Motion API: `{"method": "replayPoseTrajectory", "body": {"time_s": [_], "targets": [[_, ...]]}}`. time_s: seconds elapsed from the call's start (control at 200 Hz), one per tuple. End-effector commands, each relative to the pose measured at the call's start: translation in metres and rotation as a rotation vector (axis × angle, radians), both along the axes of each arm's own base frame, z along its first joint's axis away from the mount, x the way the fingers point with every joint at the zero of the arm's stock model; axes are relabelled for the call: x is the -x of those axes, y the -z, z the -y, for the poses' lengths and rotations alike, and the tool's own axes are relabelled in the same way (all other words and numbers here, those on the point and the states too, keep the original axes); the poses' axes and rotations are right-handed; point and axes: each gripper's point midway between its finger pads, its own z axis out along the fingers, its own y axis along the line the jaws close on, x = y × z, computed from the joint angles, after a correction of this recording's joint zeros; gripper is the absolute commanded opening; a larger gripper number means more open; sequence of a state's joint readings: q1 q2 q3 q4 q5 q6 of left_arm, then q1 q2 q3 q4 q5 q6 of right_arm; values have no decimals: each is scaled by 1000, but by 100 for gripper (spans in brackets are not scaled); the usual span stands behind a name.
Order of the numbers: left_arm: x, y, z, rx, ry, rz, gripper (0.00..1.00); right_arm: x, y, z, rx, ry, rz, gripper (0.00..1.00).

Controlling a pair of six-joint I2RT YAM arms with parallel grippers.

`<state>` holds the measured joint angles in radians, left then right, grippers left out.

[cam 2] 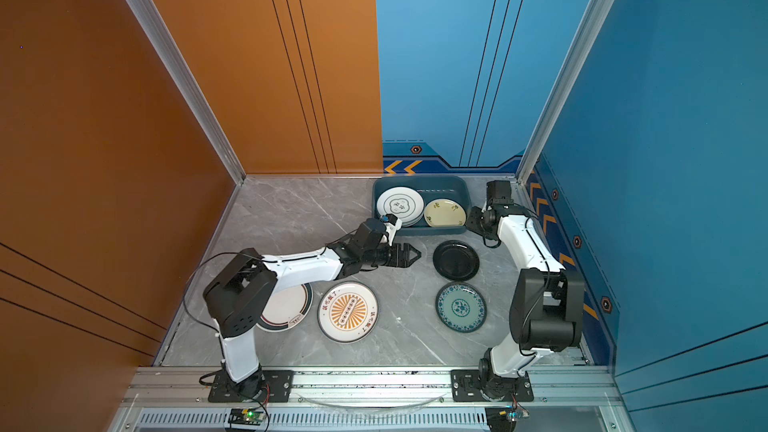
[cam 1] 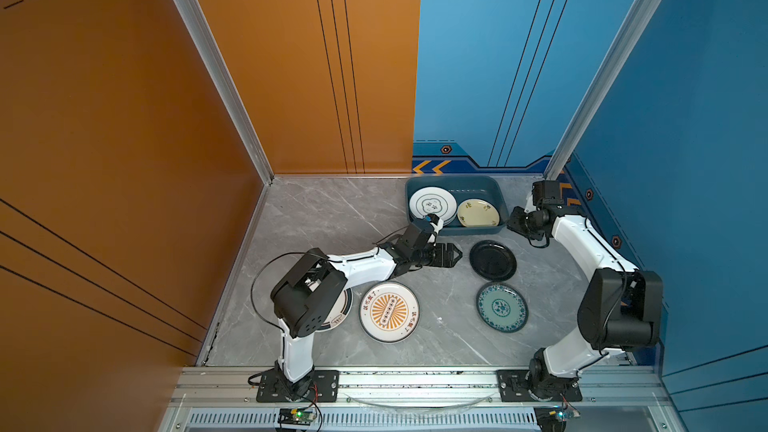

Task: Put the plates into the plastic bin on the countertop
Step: 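Reach the left gripper to the edge of the dark teal plate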

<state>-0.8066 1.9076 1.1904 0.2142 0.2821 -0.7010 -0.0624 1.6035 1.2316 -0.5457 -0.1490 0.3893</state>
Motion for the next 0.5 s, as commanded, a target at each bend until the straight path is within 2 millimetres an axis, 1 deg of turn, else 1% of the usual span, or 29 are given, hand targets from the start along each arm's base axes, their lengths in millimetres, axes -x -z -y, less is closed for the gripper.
{"method": "replayPoseTrajectory", "body": {"time_s": [0.0,0.19,0.38,0.496], "targets": [[-10,7,21,32,-36,-21,81,2,-5,0,-21,0,31,42],[-9,31,49,24,-47,-62,77,6,1,4,-36,10,28,42],[-14,54,60,11,-68,-96,75,7,7,6,-53,13,26,42],[-18,62,65,8,-67,-105,72,8,11,5,-64,11,22,42]]}}
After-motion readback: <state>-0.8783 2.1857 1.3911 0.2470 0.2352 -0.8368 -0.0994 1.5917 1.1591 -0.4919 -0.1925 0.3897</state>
